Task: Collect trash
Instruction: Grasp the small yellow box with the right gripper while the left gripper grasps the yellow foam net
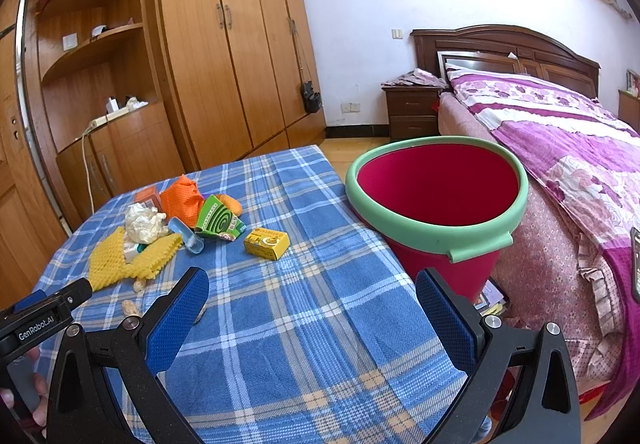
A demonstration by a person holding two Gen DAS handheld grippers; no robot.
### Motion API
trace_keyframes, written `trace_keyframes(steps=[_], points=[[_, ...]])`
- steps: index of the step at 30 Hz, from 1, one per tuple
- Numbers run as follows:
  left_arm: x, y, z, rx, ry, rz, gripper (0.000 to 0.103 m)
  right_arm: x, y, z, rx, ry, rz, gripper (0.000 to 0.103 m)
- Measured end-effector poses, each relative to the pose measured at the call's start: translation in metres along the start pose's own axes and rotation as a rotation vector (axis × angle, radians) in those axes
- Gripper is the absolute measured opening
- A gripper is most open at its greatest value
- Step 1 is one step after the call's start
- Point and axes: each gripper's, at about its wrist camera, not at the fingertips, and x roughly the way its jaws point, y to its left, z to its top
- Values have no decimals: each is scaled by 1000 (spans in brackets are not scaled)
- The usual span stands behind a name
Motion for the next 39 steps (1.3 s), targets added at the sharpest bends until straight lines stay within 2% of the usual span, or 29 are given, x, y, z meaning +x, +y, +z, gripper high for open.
trace_keyframes(steps=[10,19,24,30,34,39], points=[[7,4,9,3,14,5,98,3,0,4,-1,-1,-5,103],[36,10,30,22,88,-6,98,18,-2,16,-4,29,1,103],[59,13,39,12,148,-17,98,35,1,23,-24,73,16,103],[87,13,50,22,185,3,97,61,9,29,-59,153,40,103],[107,16,52,24,232,16,88,81,17,30,-109,210,38,103],[121,23,50,2,277,23,85,101,27,30,-164,254,51,103]])
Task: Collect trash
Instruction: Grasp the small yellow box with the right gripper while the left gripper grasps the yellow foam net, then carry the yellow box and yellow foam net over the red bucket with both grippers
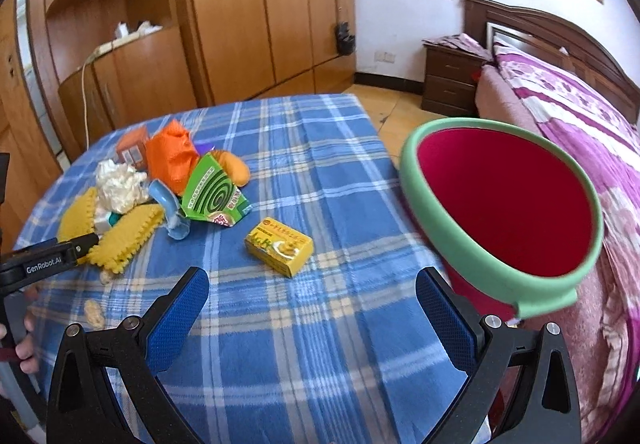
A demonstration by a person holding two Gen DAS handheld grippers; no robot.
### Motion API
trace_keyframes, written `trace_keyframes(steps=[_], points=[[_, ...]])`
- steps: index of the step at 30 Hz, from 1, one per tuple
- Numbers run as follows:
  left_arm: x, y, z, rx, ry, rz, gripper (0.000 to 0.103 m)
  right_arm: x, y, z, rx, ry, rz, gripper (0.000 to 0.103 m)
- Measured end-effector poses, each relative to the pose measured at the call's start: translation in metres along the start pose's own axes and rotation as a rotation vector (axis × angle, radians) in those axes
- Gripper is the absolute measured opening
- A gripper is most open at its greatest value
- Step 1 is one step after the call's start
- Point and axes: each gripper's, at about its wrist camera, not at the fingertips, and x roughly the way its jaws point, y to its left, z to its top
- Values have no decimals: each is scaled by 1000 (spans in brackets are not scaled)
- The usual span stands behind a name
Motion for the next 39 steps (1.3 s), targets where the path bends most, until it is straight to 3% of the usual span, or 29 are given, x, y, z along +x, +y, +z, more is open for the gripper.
trace_keyframes(steps=[8,11,13,17,22,31,39], points=[[4,3,4,-4,-14,29,84,33,7,8,-32,90,16,102],[4,3,5,-5,-11,32,84,40,8,11,-32,117,38,95],[4,3,6,1,-11,25,81,43,9,12,-26,131,59,83],[-1,3,4,9,-24,14,61,49,12,14,-31,140,81,72],[-7,3,1,10,-41,2,31,49,13,16,-34,134,80,39],[-24,12,0,-26,-80,-47,25,44,10,14,1,126,115,36],[-55,8,4,-22,-145,-108,24,13,8,9,54,74,154,36]])
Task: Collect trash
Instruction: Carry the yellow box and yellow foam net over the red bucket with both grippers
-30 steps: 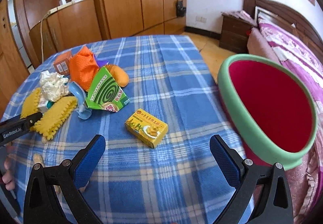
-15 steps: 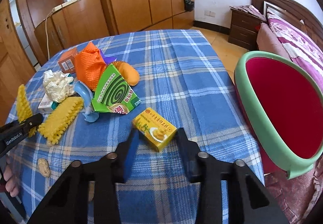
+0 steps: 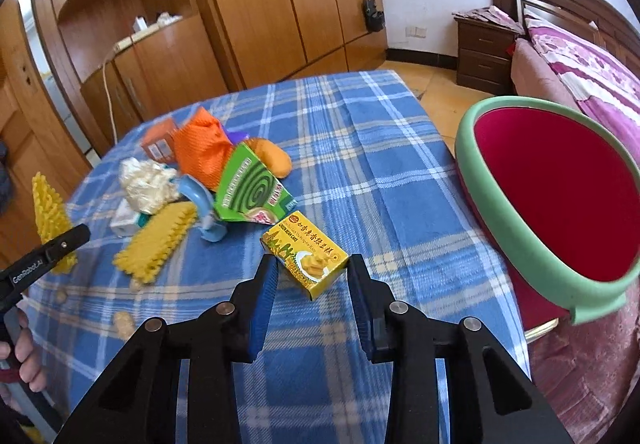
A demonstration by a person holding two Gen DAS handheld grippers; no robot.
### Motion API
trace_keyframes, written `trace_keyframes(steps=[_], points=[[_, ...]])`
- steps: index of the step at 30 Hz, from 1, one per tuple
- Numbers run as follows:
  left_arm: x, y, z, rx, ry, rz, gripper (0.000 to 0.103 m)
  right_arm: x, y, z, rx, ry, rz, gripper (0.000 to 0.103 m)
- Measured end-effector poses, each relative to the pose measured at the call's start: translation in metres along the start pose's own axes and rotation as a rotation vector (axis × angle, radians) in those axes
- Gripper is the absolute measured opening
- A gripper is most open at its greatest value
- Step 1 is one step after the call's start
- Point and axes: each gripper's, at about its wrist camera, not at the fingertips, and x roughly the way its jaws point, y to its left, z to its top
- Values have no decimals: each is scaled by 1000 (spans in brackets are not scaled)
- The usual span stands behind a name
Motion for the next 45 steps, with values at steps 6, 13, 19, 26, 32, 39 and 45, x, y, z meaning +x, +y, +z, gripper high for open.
trace_keyframes(steps=[6,13,19,26,32,39,45], points=[[-22,-15,4,20,-33,-64,24,-34,-4,-1,35,-72,7,36],[-39,-45,10,61,-52,-138,24,-69,-21,2,83,-156,-6,36],[-43,-77,14,98,-41,-199,24,-93,-42,4,124,-218,-35,36],[-40,-120,20,161,-30,-249,24,-112,-75,5,181,-272,-85,36],[-35,-164,23,229,-21,-298,24,-125,-107,3,235,-304,-134,36],[-22,-222,22,313,2,-366,24,-131,-144,-1,292,-317,-192,36],[-5,-267,18,383,26,-421,24,-130,-176,-5,349,-311,-219,36]])
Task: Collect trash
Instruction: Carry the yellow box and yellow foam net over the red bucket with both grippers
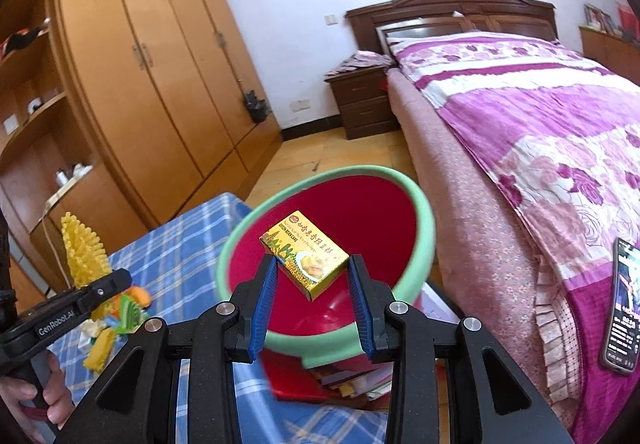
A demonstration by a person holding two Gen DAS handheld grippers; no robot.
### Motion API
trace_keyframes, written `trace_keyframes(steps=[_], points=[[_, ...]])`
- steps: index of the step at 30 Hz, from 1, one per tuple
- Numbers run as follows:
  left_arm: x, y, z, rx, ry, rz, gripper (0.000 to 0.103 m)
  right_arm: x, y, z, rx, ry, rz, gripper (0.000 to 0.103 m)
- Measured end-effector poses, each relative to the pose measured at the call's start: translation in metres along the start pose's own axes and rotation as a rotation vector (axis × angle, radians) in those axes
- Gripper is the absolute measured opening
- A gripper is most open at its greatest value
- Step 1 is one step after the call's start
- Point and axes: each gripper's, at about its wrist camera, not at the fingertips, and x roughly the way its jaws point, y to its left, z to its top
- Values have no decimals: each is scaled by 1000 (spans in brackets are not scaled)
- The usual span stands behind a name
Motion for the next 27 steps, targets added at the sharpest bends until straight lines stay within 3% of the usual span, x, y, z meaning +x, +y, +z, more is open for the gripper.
trace_keyframes(steps=[9,18,23,27], points=[[59,-37,12,78,45,-27,24,19,-27,5,28,25,-29,36],[102,-43,11,74,126,-36,29,40,-44,14,39,38,-45,36],[110,-44,10,80,135,-29,47,50,-49,19,33,38,-59,36],[112,-47,9,94,134,-30,54,58,-52,20,35,47,-65,36]])
